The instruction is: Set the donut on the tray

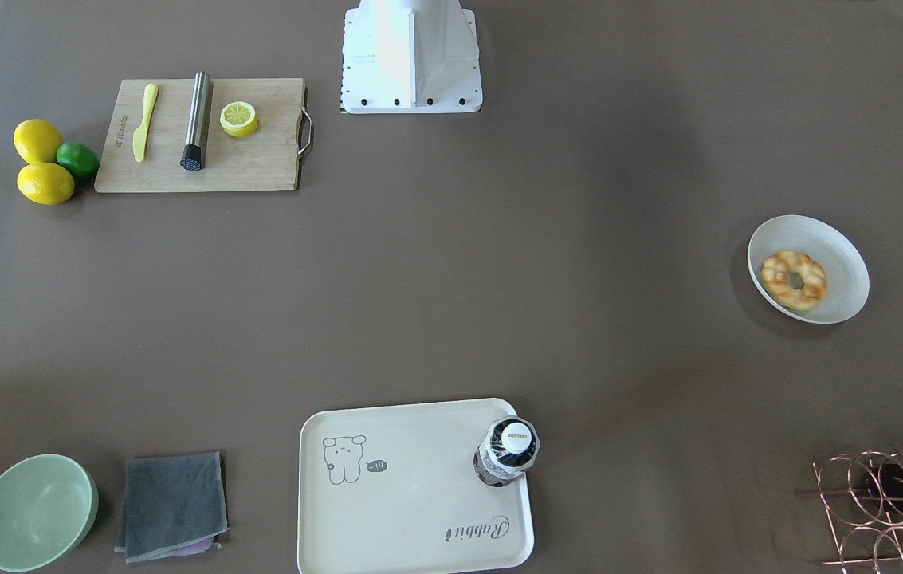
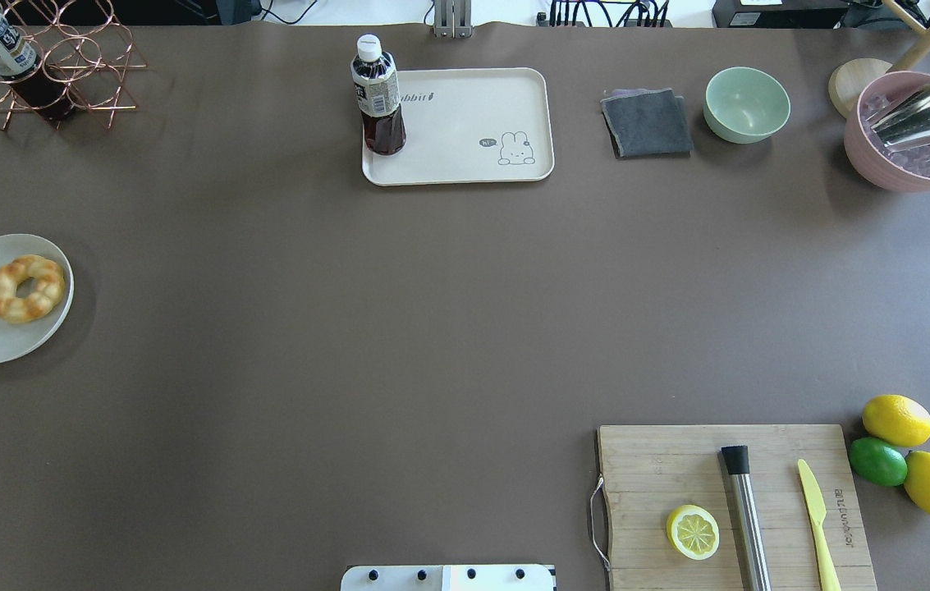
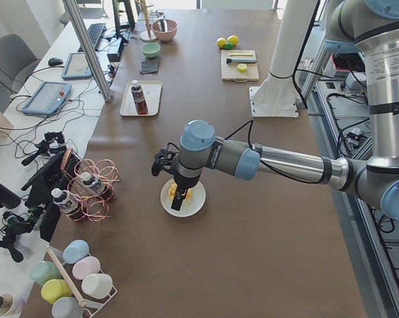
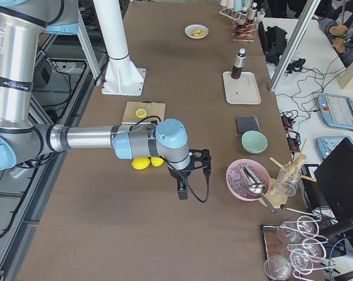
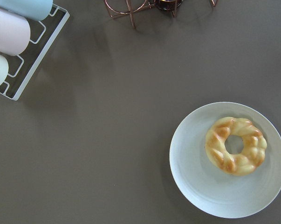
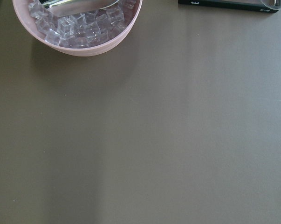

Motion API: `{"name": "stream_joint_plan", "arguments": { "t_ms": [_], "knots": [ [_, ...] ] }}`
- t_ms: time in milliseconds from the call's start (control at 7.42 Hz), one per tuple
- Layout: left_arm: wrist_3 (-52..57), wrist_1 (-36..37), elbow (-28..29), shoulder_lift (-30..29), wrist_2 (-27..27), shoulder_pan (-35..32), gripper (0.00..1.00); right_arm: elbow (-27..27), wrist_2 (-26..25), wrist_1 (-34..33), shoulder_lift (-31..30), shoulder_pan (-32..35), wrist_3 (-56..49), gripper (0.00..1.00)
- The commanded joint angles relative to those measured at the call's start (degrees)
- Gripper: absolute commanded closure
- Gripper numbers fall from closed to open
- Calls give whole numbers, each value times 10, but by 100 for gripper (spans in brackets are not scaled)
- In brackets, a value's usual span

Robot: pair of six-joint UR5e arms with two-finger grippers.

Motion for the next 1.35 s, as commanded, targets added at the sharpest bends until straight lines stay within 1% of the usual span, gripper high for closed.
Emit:
{"name": "stream_joint_plan", "arguments": {
  "t_ms": [0, 404, 539, 809, 1213],
  "knots": [
    [0, 0, 1, 1, 0, -2, 2, 0, -2, 0, 0, 0, -2, 0],
    [0, 1, 3, 1, 2, -1, 2, 0, -1, 1, 1, 0, -4, 0],
    [-1, 1, 3, 3, 2, 2, 2, 0, -1, 9, 1, 0, -6, 0],
    [0, 0, 6, 14, 2, 2, 2, -3, -4, 52, -16, 0, -6, 0],
    [0, 0, 6, 16, 11, 2, 2, -3, -4, 53, -19, -2, -7, 0]
  ]
}}
